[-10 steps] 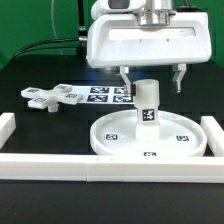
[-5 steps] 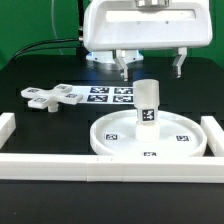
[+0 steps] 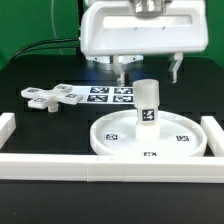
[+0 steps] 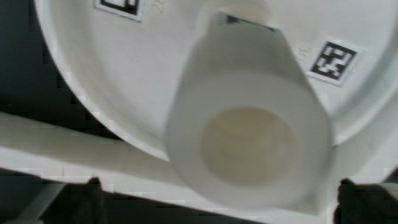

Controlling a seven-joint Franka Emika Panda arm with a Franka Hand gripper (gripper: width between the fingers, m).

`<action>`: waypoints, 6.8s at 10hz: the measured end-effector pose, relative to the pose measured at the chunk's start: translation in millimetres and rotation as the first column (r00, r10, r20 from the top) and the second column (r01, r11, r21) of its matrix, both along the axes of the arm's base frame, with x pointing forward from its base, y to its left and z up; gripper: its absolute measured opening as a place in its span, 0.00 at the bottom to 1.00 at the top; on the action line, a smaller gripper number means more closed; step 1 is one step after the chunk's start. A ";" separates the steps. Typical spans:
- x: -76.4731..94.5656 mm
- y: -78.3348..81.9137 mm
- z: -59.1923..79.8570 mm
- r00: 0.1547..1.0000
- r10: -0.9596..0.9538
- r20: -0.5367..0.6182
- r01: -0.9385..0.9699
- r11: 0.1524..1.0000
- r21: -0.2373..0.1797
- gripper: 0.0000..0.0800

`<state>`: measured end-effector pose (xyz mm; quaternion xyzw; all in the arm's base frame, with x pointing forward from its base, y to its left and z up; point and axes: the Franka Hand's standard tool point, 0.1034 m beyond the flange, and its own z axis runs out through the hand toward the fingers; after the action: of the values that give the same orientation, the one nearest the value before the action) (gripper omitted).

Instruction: Assemble round table

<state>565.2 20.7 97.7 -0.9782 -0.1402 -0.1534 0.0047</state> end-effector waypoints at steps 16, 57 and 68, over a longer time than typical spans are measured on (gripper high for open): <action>-10.7 9.4 -11.3 0.958 -0.002 -0.285 0.013 0.999 0.038 0.51; 0.6 15.3 -13.9 0.370 0.888 -0.273 -0.928 0.365 -0.071 0.51; 1.8 21.5 -14.1 0.804 0.533 -0.264 -0.563 0.825 -0.051 0.51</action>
Offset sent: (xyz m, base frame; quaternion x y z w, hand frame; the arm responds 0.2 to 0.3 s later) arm 0.0004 -0.0021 -0.0014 0.0071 -0.1975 -0.0022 0.9803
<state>566.9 42.3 83.5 -0.9051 -0.4248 -0.0181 0.0034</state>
